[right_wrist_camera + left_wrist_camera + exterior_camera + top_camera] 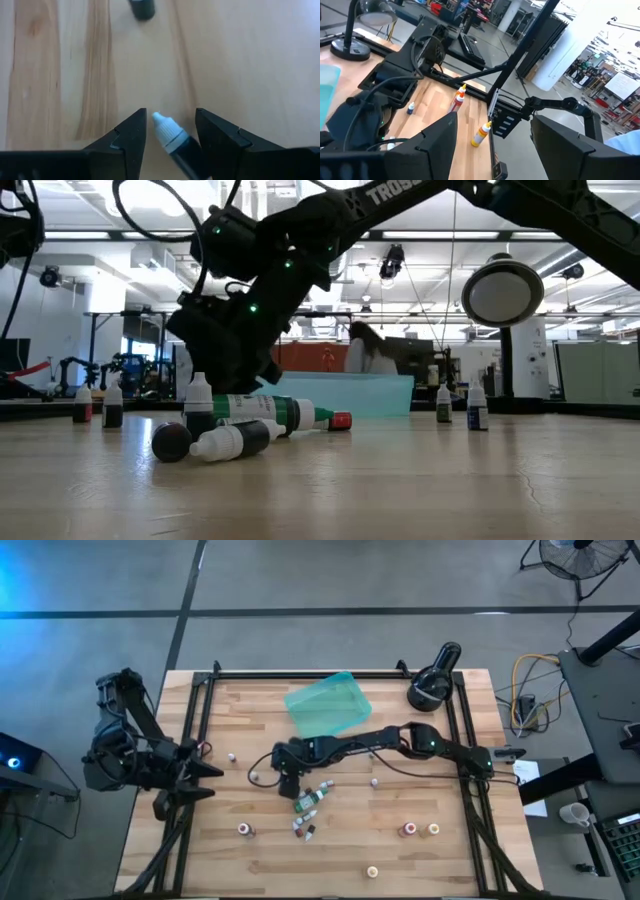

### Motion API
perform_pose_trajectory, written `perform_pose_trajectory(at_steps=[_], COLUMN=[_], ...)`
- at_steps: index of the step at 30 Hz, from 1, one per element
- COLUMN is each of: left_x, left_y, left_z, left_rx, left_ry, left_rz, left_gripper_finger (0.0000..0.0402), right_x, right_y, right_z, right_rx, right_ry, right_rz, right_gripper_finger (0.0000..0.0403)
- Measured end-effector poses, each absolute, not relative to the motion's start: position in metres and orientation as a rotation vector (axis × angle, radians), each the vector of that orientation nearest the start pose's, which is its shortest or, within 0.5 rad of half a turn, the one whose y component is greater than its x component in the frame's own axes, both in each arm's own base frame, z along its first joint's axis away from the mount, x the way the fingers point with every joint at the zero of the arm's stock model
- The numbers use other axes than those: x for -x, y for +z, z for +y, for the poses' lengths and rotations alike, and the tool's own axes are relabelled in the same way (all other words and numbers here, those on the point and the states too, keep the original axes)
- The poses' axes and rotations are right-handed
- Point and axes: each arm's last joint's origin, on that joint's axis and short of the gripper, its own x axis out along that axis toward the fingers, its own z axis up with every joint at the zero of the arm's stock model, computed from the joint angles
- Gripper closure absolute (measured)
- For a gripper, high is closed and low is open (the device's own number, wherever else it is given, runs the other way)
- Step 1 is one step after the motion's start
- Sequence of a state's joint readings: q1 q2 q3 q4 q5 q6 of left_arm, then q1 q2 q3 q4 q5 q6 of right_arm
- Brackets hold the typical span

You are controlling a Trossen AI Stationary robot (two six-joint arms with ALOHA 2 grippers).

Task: Pick & Place food coloring
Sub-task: Adjust the yellow small food coloring bottle

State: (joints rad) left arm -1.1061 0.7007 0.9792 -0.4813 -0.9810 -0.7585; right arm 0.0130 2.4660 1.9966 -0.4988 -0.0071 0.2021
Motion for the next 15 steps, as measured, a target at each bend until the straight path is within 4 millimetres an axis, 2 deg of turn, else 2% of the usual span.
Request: perform_pose_trajectory(at_steps=[5,10,15], left_x=[-0.077,-0.079,-0.080], left_y=[0.372,0.361,0.352], left_z=[-0.099,-0.103,-0.106], left_rx=[0.605,0.628,0.659], left_ry=[-0.068,-0.055,-0.043], left_rz=[0.160,0.180,0.194], left_gripper_finger=[0.0177,0.0177,0.0177], right_x=[-0.520,-0.515,-0.515], right_y=[0.129,0.132,0.141], right_z=[0.007,0.007,0.006], right_rx=[-0.177,-0.096,-0.070], right_ry=[-0.093,-0.058,-0.080], right_rz=[1.034,1.109,1.128], right_gripper_finger=[0.0248,0.0262,0.0273])
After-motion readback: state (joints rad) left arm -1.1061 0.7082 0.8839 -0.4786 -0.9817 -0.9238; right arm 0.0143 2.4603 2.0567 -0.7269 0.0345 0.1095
